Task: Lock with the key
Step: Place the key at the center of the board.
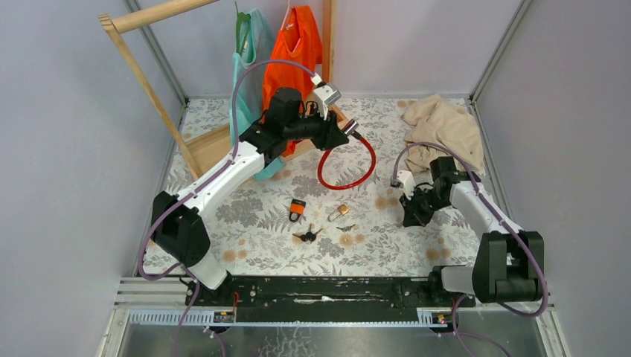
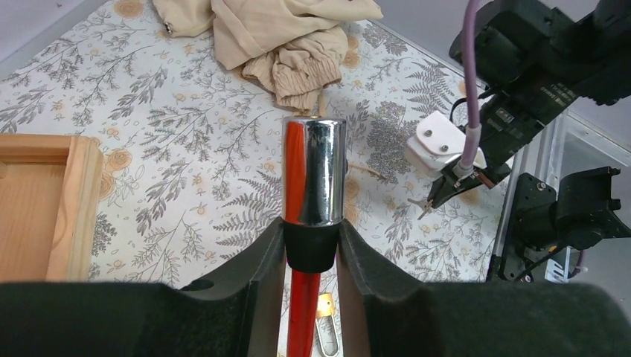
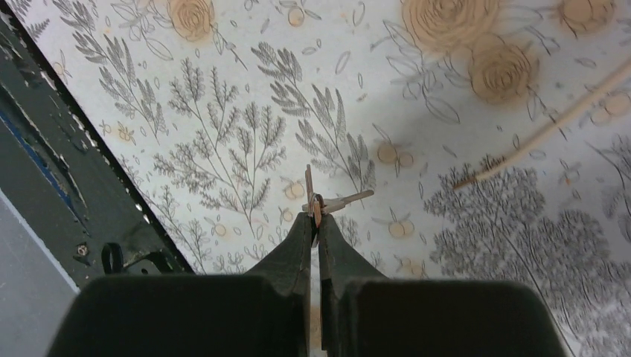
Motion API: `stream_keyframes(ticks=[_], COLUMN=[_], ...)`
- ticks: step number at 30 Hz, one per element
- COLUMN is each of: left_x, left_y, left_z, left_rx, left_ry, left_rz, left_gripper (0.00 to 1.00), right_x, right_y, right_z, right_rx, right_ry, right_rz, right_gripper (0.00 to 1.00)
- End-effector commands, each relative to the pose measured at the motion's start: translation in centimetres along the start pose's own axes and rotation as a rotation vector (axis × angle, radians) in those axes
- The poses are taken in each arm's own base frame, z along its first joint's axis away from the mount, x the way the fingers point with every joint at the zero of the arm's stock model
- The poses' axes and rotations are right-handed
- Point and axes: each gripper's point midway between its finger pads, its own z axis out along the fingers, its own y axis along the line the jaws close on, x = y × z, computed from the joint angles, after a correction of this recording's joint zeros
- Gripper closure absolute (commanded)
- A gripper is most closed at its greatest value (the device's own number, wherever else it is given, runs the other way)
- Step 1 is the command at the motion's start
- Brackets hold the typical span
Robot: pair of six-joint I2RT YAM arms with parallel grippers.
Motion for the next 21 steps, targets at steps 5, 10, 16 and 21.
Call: stream_keyframes(ticks=[5, 10, 16, 21], left_x=[-3.9, -3.5, -2.6, -1.6], left_y=[-1.2, -1.4, -1.6, -2.0], left_z=[-1.5, -1.5, -1.1, -0.9], left_rx=[0.013, 0.028, 0.050, 0.082], left_ry=[-0.107, -0.105, -0.100, -0.099], left_rz=[0.070, 0.062, 0.030, 0.000], left_gripper=[0.97, 0.96, 0.96, 0.96], right_x=[-0.9, -0.7, -2.1, -5.8], right_y=[1.0, 0.8, 0.0, 0.0], right_z=[3.4, 3.7, 2.3, -0.8], right_rx=[-0.098, -0.094, -0.036, 0.012], right_ry=[-0.051, -0.036, -0.063, -0.154], right_rz=[-0.040, -0.035, -0.065, -0.093], right_gripper=[0.97, 0.84, 0.50, 0.33])
